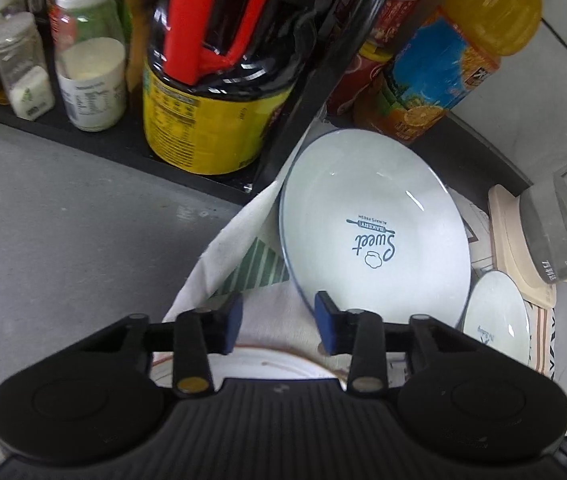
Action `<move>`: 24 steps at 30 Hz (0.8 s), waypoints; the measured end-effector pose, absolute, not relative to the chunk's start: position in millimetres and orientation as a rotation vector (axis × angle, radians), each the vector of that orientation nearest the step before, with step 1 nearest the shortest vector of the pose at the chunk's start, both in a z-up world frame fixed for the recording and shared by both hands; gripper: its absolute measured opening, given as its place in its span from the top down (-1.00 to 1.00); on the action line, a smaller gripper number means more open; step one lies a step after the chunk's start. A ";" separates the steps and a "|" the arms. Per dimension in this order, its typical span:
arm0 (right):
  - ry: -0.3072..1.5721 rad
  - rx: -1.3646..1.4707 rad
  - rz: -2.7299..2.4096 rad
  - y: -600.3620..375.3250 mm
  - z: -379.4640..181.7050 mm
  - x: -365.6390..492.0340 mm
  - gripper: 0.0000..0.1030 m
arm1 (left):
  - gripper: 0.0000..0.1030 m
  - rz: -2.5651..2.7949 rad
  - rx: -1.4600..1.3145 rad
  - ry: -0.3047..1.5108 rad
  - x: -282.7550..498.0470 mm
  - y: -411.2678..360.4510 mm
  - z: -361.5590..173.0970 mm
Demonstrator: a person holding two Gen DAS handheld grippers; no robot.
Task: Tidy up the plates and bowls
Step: 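Close both grippers on the rim of the 'Sweet' plate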
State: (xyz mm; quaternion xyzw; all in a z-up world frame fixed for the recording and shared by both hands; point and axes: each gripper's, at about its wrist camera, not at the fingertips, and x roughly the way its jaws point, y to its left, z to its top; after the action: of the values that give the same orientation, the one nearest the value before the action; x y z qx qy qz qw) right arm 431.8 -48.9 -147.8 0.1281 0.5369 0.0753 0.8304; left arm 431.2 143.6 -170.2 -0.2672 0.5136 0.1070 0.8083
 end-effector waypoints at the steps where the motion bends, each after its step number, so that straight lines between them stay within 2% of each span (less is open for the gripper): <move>1: 1.147 0.273 0.160 -48.1 -150.5 434.2 -0.02 | 0.38 0.230 -0.574 1.106 434.7 143.2 -173.7; 7: 1.195 0.290 0.143 -45.3 -164.3 447.9 0.09 | 0.50 0.230 -0.602 1.115 448.6 139.6 -189.8; 11: 1.219 0.305 0.136 -44.2 -173.8 459.4 0.32 | 0.61 0.229 -0.607 1.109 454.1 135.8 -196.3; 18: 1.222 0.344 0.139 -46.6 -186.7 472.6 0.36 | 0.72 0.234 -0.622 1.076 458.4 131.6 -207.6; 19: 1.211 0.326 0.145 -45.0 -186.6 473.9 0.55 | 0.73 0.230 -0.614 1.072 457.6 130.8 -207.2; 24: 1.169 0.358 0.163 -50.7 -183.3 470.5 0.69 | 0.78 0.210 -0.603 1.021 447.6 131.5 -194.7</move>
State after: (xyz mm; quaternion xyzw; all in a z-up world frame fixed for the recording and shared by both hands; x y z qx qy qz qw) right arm 470.5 -50.7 -183.3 0.1678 0.5483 0.0766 0.8157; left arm 447.6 131.5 -194.7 -0.2835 0.4801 0.0989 0.8242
